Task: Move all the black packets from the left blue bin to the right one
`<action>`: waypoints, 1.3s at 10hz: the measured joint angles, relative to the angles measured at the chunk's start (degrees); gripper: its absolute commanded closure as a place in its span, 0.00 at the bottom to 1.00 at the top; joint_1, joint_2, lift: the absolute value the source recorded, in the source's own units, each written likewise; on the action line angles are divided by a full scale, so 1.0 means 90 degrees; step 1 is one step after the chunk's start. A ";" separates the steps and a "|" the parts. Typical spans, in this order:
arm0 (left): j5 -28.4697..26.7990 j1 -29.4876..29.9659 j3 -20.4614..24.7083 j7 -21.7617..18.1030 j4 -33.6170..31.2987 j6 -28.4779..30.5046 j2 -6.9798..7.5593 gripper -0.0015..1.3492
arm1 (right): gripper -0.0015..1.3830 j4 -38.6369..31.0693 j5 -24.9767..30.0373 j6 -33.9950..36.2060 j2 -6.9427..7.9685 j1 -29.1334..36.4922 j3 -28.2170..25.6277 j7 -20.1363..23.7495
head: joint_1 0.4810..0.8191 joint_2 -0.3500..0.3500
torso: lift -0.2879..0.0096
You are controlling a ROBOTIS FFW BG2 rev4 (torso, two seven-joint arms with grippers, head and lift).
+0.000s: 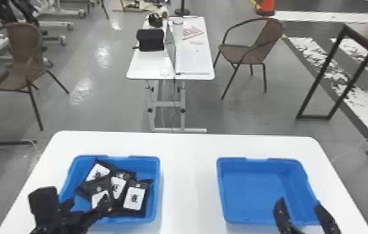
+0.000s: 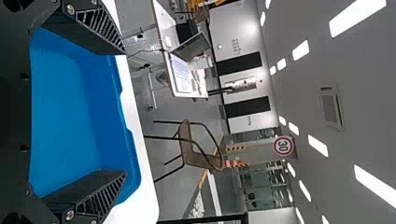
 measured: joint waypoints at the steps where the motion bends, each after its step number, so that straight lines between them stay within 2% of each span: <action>1: -0.0003 -0.0202 0.0071 -0.0021 0.0208 0.0314 0.0000 0.11 | 0.08 0.0013 -0.0017 0.0000 0.0000 -0.0005 0.0012 0.0000 | 0.63 0.48 | 0.97; 3: 0.0034 -0.0631 0.0034 -0.0026 0.0800 0.0533 0.0007 0.12 | 0.08 0.0042 -0.0055 0.0000 0.0000 -0.0037 0.0053 0.0006 | 0.63 0.47 | 0.97; 6: 0.0129 -0.1175 -0.0009 0.0027 0.1480 0.0729 0.0132 0.12 | 0.08 0.0075 -0.0093 0.0000 0.0000 -0.0066 0.0068 0.0026 | 0.63 0.48 | 0.97; 7: 0.0219 -0.1286 0.0073 0.0058 0.1642 0.0827 0.0087 0.13 | 0.08 0.0091 -0.0123 0.0000 0.0000 -0.0067 0.0077 0.0029 | 0.63 0.48 | 0.97; 8: 0.0303 -0.1405 0.0160 0.0068 0.1849 0.0883 0.0044 0.18 | 0.08 0.0101 -0.0152 0.0000 0.0000 -0.0068 0.0095 0.0030 | 0.63 0.48 | 0.97; 9: 0.0385 -0.1549 0.0217 0.0076 0.2114 0.0898 0.0035 0.28 | 0.08 0.0105 -0.0180 0.0000 0.0000 -0.0070 0.0109 0.0033 | 0.63 0.48 | 0.97; 10: 0.0506 -0.1717 0.0259 0.0068 0.2406 0.0905 0.0067 0.49 | 0.08 0.0111 -0.0198 0.0000 0.0000 -0.0085 0.0116 0.0049 | 0.63 0.48 | 0.97; 11: 0.0637 -0.1863 0.0262 0.0058 0.2617 0.0935 0.0169 0.67 | 0.08 0.0116 -0.0210 0.0000 0.0000 -0.0117 0.0123 0.0079 | 0.63 0.49 | 0.97; 13: 0.0993 -0.1963 0.0143 -0.0033 0.2770 0.0920 0.0478 0.91 | 0.08 0.0148 -0.0229 0.0000 0.0000 -0.0173 0.0125 0.0136 | 0.63 0.51 | 0.97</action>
